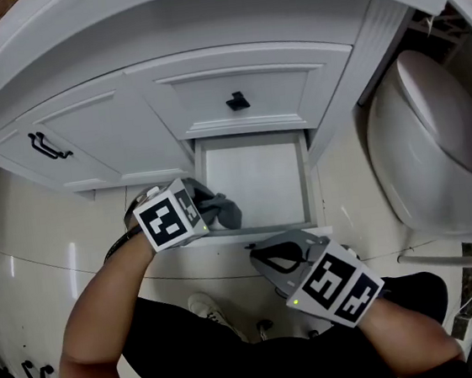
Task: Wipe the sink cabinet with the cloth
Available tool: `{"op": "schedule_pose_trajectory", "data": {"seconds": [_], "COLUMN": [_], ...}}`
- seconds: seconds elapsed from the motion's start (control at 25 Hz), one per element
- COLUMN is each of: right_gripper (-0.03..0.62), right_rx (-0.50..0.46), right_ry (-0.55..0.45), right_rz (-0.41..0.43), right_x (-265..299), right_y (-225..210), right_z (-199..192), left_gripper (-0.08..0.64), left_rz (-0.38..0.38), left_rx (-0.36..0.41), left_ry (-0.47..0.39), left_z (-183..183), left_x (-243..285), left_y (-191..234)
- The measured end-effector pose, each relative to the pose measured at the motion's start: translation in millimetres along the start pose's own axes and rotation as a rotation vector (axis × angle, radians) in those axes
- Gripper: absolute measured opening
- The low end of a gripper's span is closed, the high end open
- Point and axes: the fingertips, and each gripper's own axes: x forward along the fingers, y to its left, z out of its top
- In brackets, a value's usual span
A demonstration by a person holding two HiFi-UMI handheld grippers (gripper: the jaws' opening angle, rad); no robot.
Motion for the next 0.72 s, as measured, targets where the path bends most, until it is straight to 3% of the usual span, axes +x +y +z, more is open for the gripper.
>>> {"op": "schedule_pose_trajectory", "data": {"seconds": [0.52,0.72], "right_gripper": [0.005,0.005], "right_rx": [0.027,0.025], "right_ry": [-0.027,-0.050], "right_rz": [-0.069,-0.088], "right_x": [-10.9,-15.5], "right_y": [8.7,21.9], "right_z": [-3.4,-1.9], "left_gripper": [0.035,0.035], "left_rz": [0.060,0.149], "left_rx": [-0.032,-0.052], "left_ry": [-0.006,-0.077], "left_z": [-25.2,-15.3], "left_x": [-20.7,-35.3], "left_y": [0.2,4.5]}}
